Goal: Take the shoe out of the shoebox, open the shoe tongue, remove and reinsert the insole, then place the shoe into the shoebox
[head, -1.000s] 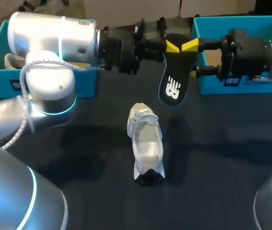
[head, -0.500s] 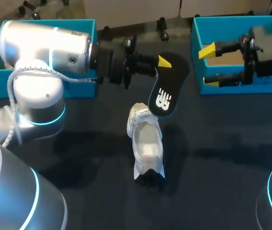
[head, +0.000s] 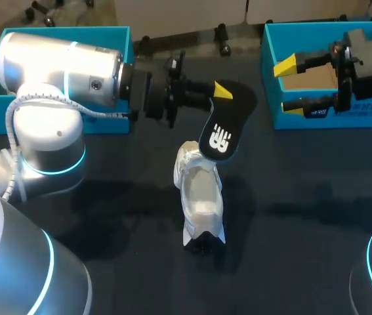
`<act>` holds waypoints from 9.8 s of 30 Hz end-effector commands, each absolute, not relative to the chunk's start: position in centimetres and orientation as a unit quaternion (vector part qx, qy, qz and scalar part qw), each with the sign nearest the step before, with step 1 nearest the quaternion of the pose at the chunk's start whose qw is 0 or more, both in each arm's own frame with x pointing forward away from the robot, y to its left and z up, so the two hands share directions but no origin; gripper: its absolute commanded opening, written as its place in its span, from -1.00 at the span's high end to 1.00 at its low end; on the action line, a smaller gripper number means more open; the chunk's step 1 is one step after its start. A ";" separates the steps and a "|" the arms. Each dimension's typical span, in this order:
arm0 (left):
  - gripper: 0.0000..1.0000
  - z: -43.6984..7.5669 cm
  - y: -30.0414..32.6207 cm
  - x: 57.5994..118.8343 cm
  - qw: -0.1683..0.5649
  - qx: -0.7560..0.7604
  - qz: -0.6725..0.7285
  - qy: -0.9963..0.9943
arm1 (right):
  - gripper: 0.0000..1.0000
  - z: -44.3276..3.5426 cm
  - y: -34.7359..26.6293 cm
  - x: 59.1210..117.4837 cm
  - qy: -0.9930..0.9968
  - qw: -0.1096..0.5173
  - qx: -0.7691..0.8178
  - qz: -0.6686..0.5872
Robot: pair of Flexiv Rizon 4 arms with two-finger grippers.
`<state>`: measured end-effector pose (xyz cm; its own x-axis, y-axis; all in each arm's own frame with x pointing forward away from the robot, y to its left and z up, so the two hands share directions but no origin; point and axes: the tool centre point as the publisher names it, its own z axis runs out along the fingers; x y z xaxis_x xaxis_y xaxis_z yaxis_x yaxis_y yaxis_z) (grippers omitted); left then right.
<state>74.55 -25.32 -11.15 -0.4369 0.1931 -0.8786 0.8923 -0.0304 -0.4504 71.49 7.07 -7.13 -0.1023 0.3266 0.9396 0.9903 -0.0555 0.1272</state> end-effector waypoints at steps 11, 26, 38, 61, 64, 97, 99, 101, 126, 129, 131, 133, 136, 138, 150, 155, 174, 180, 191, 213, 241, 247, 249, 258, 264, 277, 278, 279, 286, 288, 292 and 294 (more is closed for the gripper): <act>1.00 -12.6 -22.0 72.5 0.206 0.371 -0.638 0.643 | -1.00 -10.7 5.1 70.8 -0.787 0.195 -0.346 -0.472; 1.00 -10.8 -20.7 70.8 0.155 0.309 -0.669 0.658 | -1.00 -10.7 5.1 70.8 -0.787 0.195 -0.346 -0.472; 1.00 -10.9 -19.9 69.7 0.130 0.283 -0.684 0.659 | -1.00 -15.3 3.3 69.4 -0.865 0.020 -0.249 -0.435; 1.00 -14.2 -18.5 65.8 0.072 0.200 -0.719 0.662 | -1.00 -23.3 6.5 68.6 -0.887 0.023 -0.180 -0.426; 1.00 -14.3 -18.6 65.5 0.072 0.194 -0.721 0.661 | -1.00 -24.0 6.9 68.2 -0.892 0.029 -0.173 -0.416; 1.00 -19.1 -19.3 63.6 0.065 0.138 -0.728 0.668 | -1.00 -29.5 8.4 69.4 -0.946 -0.031 -0.087 -0.312; 1.00 -19.1 -19.4 63.4 0.064 0.137 -0.729 0.668 | -1.00 -29.6 8.7 69.8 -0.947 -0.037 -0.064 -0.311; 1.00 -19.2 -19.5 63.4 0.066 0.133 -0.729 0.668 | -1.00 -29.8 9.1 70.3 -0.949 -0.039 -0.041 -0.310; 1.00 -21.1 -19.7 63.2 0.079 0.098 -0.722 0.680 | -1.00 -32.0 11.1 71.7 -0.942 -0.019 -0.015 -0.334; 1.00 -21.4 -19.2 63.5 0.081 0.097 -0.722 0.681 | -1.00 -32.0 11.1 71.7 -0.942 -0.019 -0.015 -0.334; 1.00 -21.9 -19.0 63.7 0.083 0.096 -0.720 0.682 | -1.00 -32.0 11.1 71.7 -0.942 -0.019 -0.015 -0.334; 1.00 -22.5 -18.9 64.0 0.086 0.101 -0.710 0.692 | -1.00 -32.0 11.1 71.7 -0.942 -0.019 -0.015 -0.334; 1.00 -23.0 -18.7 64.1 0.086 0.108 -0.707 0.693 | -1.00 -32.0 11.1 71.7 -0.942 -0.019 -0.015 -0.334; 1.00 -23.3 -18.7 64.3 0.086 0.111 -0.705 0.695 | -1.00 -32.0 11.1 71.7 -0.942 -0.019 -0.015 -0.334; 1.00 -26.2 -19.1 65.4 0.072 0.124 -0.694 0.705 | -1.00 -32.0 11.1 71.7 -0.942 -0.019 -0.015 -0.334; 1.00 -27.0 -19.4 65.8 0.074 0.129 -0.692 0.707 | -1.00 -32.0 11.1 71.7 -0.942 -0.019 -0.015 -0.334; 1.00 -29.2 -20.4 67.5 0.118 0.161 -0.702 0.684 | -1.00 -32.0 11.1 71.7 -0.942 -0.019 -0.015 -0.334; 1.00 -29.5 -20.8 67.4 0.116 0.160 -0.703 0.683 | -1.00 -32.0 11.1 71.7 -0.942 -0.019 -0.015 -0.334; 1.00 -31.0 -20.7 67.6 0.126 0.178 -0.688 0.692 | -1.00 -32.0 11.1 71.7 -0.942 -0.019 -0.015 -0.334; 1.00 -33.9 -20.1 69.3 0.149 0.169 -0.669 0.708 | -1.00 -32.0 11.1 71.7 -0.942 -0.019 -0.015 -0.334; -0.09 -33.5 -19.7 69.8 0.157 0.170 -0.648 0.725 | -1.00 -32.0 11.1 71.7 -0.942 -0.019 -0.015 -0.334; 0.04 -32.1 -19.6 69.2 0.162 0.172 -0.660 0.713 | -1.00 -32.0 11.1 71.7 -0.942 -0.019 -0.015 -0.334; 0.06 -31.7 -19.5 69.0 0.163 0.173 -0.663 0.710 | -1.00 -32.0 11.1 71.7 -0.942 -0.019 -0.015 -0.334; 0.86 -31.1 -19.3 67.7 0.155 0.183 -0.668 0.704 | -1.00 -32.0 11.1 71.7 -0.942 -0.019 -0.015 -0.334; 1.00 -31.9 -19.9 67.5 0.146 0.192 -0.659 0.713 | -1.00 -32.0 11.1 71.7 -0.942 -0.019 -0.015 -0.334; 1.00 -33.7 -20.6 69.3 0.158 0.199 -0.631 0.733 | -1.00 -32.0 11.1 71.7 -0.942 -0.019 -0.015 -0.334; 1.00 -33.7 -20.5 69.4 0.159 0.194 -0.631 0.734 | -1.00 -32.0 11.1 71.7 -0.942 -0.019 -0.015 -0.334; 1.00 -33.8 -20.5 69.6 0.162 0.193 -0.630 0.735 | -1.00 -32.0 11.1 71.7 -0.942 -0.019 -0.015 -0.334; 1.00 -34.1 -20.2 70.0 0.166 0.187 -0.625 0.739 | -1.00 -32.0 11.1 71.7 -0.942 -0.019 -0.015 -0.334; 1.00 -34.3 -20.2 70.1 0.166 0.186 -0.622 0.742 | -1.00 -32.0 11.1 71.7 -0.942 -0.019 -0.015 -0.334; 1.00 -34.6 -20.1 70.4 0.173 0.177 -0.617 0.747 | -1.00 -32.0 11.1 71.7 -0.942 -0.019 -0.015 -0.334; 1.00 -34.6 -20.0 70.4 0.173 0.177 -0.617 0.747 | -1.00 -32.0 11.1 71.7 -0.942 -0.019 -0.015 -0.334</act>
